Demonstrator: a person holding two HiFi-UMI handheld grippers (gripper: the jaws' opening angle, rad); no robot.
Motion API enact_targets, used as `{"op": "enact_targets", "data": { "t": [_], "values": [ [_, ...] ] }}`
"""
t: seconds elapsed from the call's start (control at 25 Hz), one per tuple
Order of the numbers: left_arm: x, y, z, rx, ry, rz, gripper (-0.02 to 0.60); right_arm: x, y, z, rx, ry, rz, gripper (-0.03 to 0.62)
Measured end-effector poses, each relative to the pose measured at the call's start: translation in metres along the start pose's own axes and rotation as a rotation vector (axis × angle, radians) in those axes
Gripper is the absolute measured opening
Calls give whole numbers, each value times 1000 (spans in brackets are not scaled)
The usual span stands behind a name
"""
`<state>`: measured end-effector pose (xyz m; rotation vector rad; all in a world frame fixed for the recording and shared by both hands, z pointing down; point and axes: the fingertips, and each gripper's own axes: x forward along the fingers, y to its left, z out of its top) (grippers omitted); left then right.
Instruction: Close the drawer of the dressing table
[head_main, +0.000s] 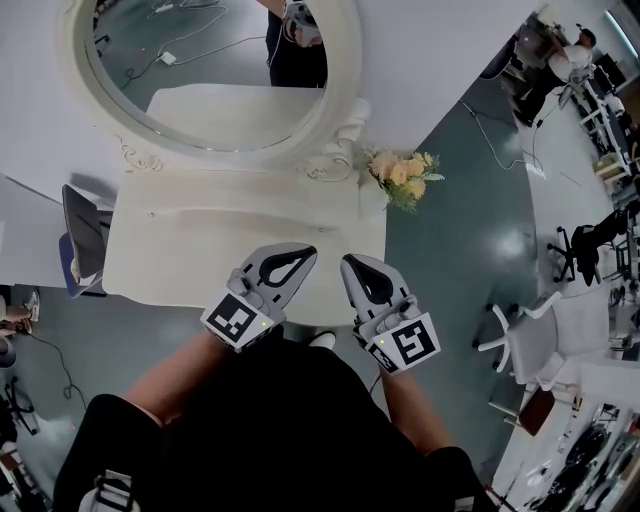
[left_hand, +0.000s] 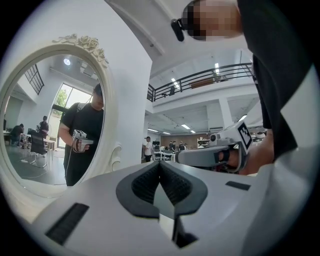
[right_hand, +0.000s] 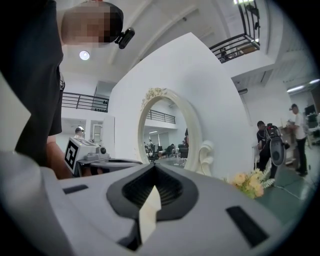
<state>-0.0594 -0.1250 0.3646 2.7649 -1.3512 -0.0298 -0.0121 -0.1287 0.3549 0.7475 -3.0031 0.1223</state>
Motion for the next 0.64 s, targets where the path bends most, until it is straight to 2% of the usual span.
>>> {"op": "enact_targets", "data": {
  "t": [0.32,0.64],
  "values": [
    [2,2,-1,2,21,15,-6,-1,-2,-1,0,4,-2,2],
    [5,-1,3,-1,0,-1,-6,1,-5,-1,-2,4,-2,3]
  ]
}}
